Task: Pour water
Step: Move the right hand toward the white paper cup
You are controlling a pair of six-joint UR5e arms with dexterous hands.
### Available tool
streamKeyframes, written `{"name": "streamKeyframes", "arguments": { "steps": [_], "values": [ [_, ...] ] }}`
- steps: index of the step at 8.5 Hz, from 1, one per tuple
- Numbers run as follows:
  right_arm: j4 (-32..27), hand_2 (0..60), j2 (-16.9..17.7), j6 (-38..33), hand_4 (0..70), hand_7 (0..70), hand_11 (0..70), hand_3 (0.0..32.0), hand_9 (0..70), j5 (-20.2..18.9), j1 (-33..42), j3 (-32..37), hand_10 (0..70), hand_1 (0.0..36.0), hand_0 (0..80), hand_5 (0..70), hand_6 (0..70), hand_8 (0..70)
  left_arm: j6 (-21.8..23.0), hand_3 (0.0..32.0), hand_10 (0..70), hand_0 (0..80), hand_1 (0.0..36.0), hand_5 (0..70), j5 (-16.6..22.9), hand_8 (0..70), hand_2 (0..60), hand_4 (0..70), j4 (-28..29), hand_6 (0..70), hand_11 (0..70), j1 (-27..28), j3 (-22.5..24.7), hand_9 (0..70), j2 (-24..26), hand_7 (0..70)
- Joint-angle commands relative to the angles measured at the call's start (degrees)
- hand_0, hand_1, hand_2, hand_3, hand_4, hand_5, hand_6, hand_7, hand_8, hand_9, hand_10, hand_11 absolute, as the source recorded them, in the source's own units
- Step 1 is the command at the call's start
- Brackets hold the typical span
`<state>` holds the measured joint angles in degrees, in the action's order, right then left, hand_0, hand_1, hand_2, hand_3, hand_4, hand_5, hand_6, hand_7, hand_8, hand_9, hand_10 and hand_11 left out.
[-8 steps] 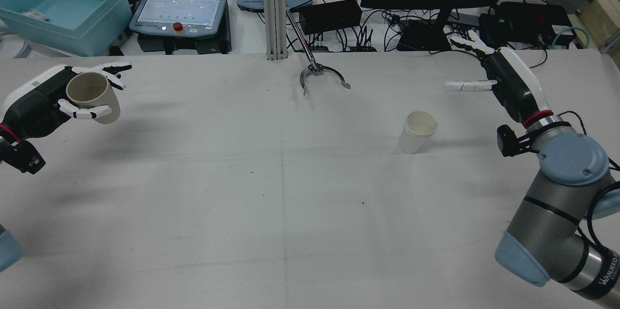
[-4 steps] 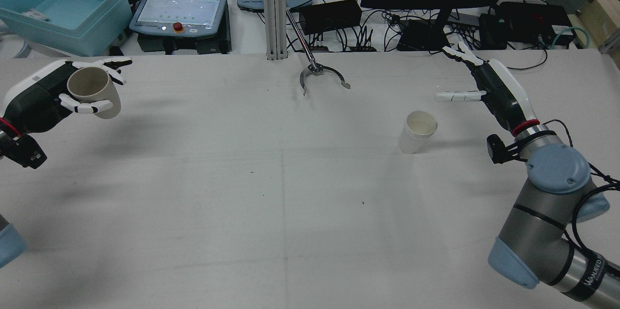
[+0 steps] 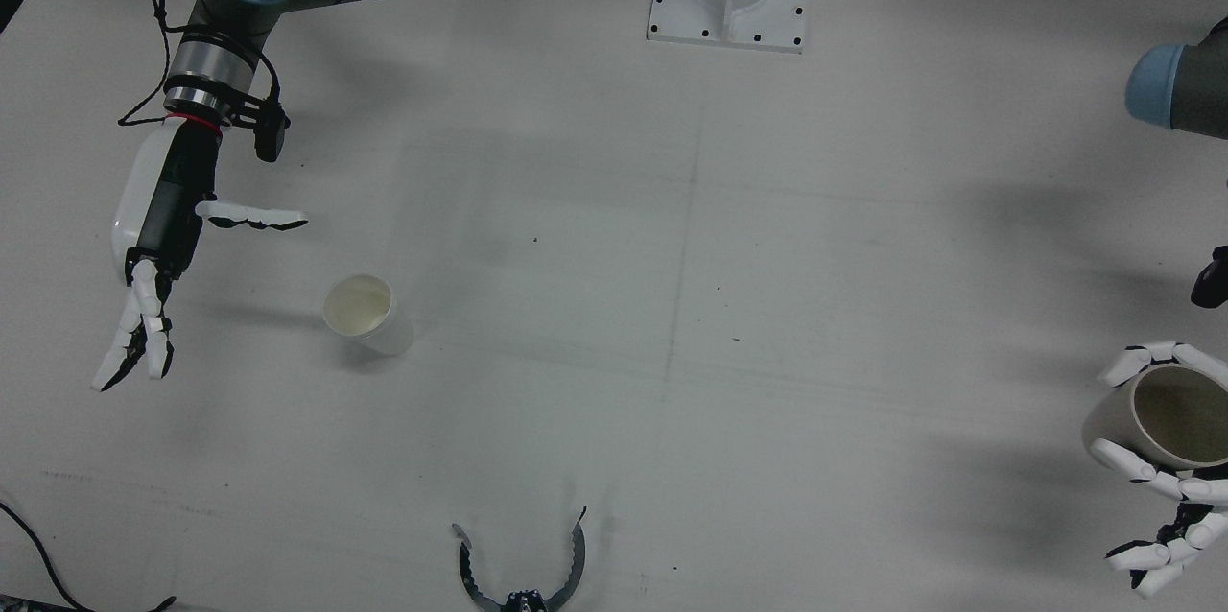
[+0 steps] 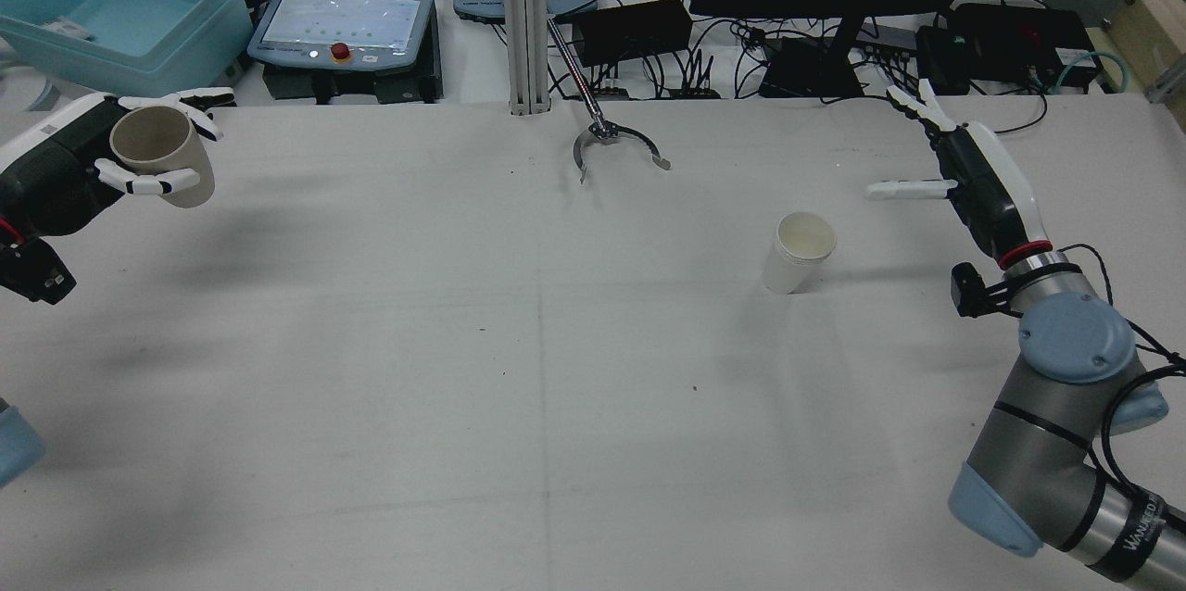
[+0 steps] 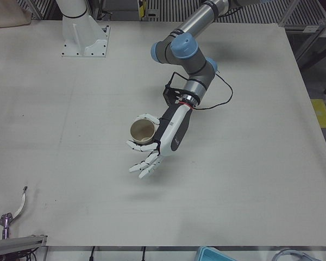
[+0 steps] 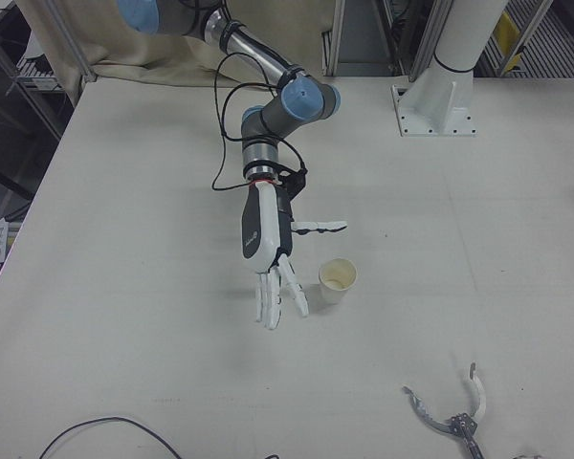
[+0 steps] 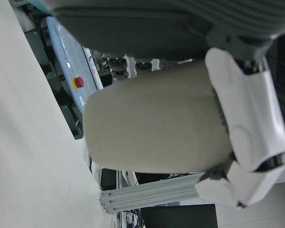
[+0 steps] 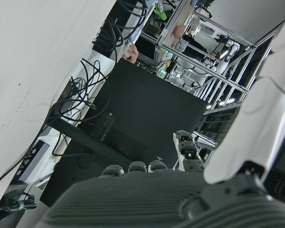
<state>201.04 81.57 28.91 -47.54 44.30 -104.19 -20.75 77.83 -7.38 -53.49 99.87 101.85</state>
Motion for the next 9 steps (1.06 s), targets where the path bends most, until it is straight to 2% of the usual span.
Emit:
{"name": "streamKeyframes", "arguments": {
  "steps": [1, 3, 4, 5, 9],
  "values": [
    [-0.8, 0.1, -1.1, -4.6, 3.6, 0.0, 0.4, 0.0, 1.0, 3.4, -2.4, 3.4, 0.0, 10.0, 46.1, 1.1, 0.0, 1.9, 0.4, 0.0, 6.7, 39.6, 13.0, 36.9, -0.1, 7.3, 51.7, 57.5, -0.2, 18.0, 9.7, -0.2, 0.1, 10.1, 0.0, 15.6],
    [-2.7, 0.0, -1.2, -5.8, 3.2, 0.0, 1.3, 0.0, 1.2, 4.1, -5.3, 6.8, 0.1, 9.3, 45.7, 1.1, 0.0, 2.4, 1.3, 0.0, 6.6, 40.1, 13.2, 37.4, -0.1, 7.2, 51.4, 57.0, -0.2, 17.9, 9.5, -1.3, 0.3, 10.1, -0.4, 15.7],
    [-3.0, 0.0, -1.1, -6.3, 3.4, 0.0, 1.8, 0.0, 1.6, 6.6, -7.5, 7.3, 0.5, 8.9, 45.3, 0.8, 0.0, 2.5, 1.3, 0.0, 6.6, 40.2, 13.4, 37.4, -0.1, 7.0, 51.2, 56.6, -0.2, 17.8, 9.6, -1.3, 0.5, 9.8, -0.4, 15.4],
    [-3.2, 0.0, -1.2, -7.1, 3.2, 0.0, 2.3, 0.0, 1.8, 7.5, -8.6, 8.8, 0.9, 8.7, 45.2, 0.5, 0.0, 2.6, 1.3, 0.0, 6.5, 40.1, 13.2, 37.2, -0.1, 7.0, 50.8, 56.0, -0.1, 17.6, 9.4, -1.4, 0.6, 9.7, -0.4, 15.4],
    [-3.2, 1.0, -1.9, -7.6, 3.7, 0.0, 2.7, 0.0, 2.2, 10.0, -11.7, 10.2, 1.1, 9.0, 45.1, 0.3, 0.0, 2.8, 1.4, 0.0, 6.3, 40.1, 13.1, 38.1, -0.1, 6.8, 50.0, 54.6, 0.3, 17.4, 9.2, -1.6, 0.8, 9.4, -0.5, 15.0]
  ]
}}
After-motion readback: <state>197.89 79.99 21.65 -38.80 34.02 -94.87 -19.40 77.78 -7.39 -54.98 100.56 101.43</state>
